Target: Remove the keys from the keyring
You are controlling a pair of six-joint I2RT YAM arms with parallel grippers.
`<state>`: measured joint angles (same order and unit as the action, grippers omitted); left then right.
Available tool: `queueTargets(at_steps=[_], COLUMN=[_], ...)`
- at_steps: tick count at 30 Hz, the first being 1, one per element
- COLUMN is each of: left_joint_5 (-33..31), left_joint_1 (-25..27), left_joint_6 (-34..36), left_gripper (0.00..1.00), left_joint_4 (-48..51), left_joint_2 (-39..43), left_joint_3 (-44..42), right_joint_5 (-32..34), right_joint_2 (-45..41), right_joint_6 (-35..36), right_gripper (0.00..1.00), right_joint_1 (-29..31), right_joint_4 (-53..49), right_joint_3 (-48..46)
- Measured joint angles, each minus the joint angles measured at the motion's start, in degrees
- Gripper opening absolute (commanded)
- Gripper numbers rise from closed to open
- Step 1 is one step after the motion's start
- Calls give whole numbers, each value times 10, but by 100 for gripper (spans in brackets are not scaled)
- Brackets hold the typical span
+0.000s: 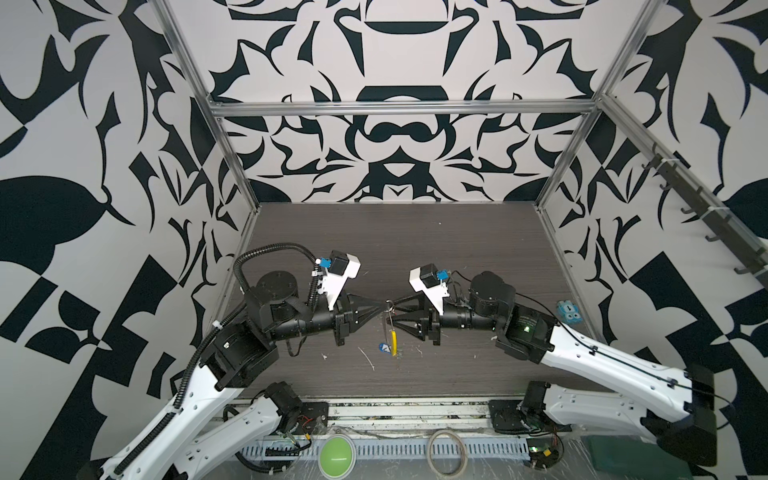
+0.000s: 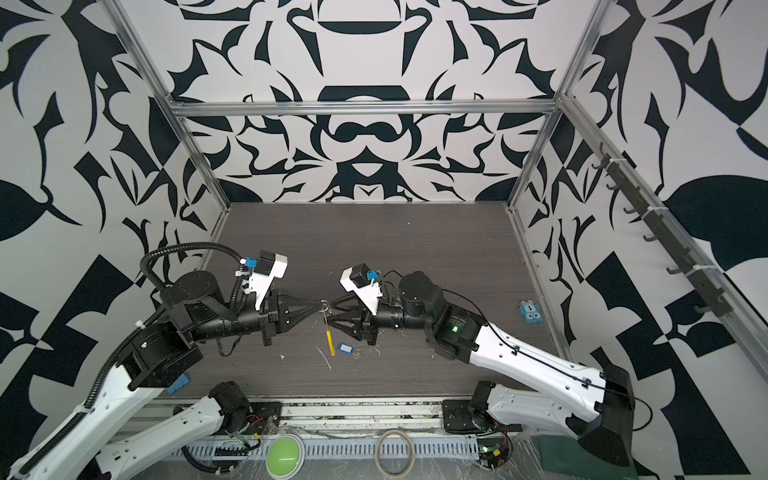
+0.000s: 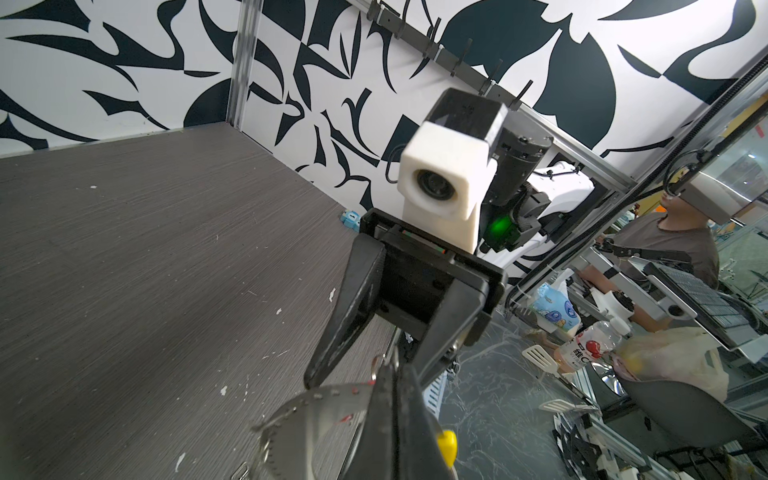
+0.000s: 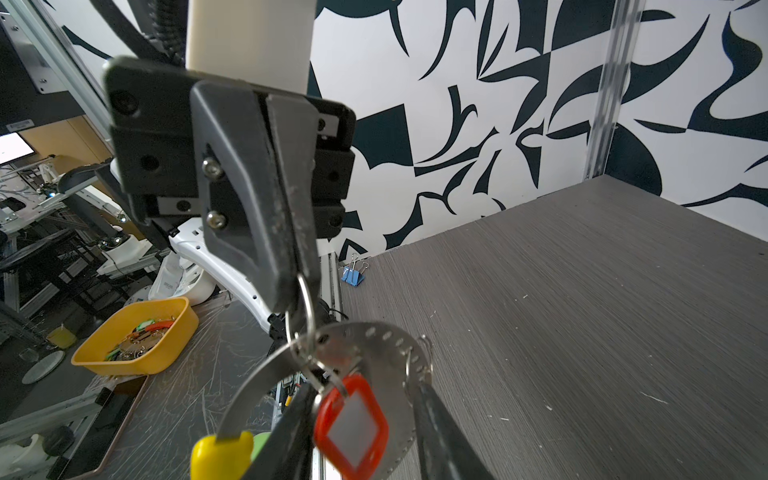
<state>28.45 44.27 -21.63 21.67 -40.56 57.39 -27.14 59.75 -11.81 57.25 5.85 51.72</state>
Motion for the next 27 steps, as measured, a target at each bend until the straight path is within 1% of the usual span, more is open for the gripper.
queueTargets(at_steps=[9,12,27], left_joint_5=[0,0,-2], left_joint_1=[0,0,0], left_joint_6=[0,0,0], left_gripper=[0,0,0], left_joint_4=[0,0,0], left_joint_2=[1,3,4], left_joint_3=[-1,-5,-6], right_joint_5=[2,2,4], right_joint_2=[3,3,3], right_joint_6=[3,4,14], right_gripper=[31,30,19], right_joint_1=[3,3,4], right_joint_4=[0,-3,-22], right_joint_3=[7,8,16])
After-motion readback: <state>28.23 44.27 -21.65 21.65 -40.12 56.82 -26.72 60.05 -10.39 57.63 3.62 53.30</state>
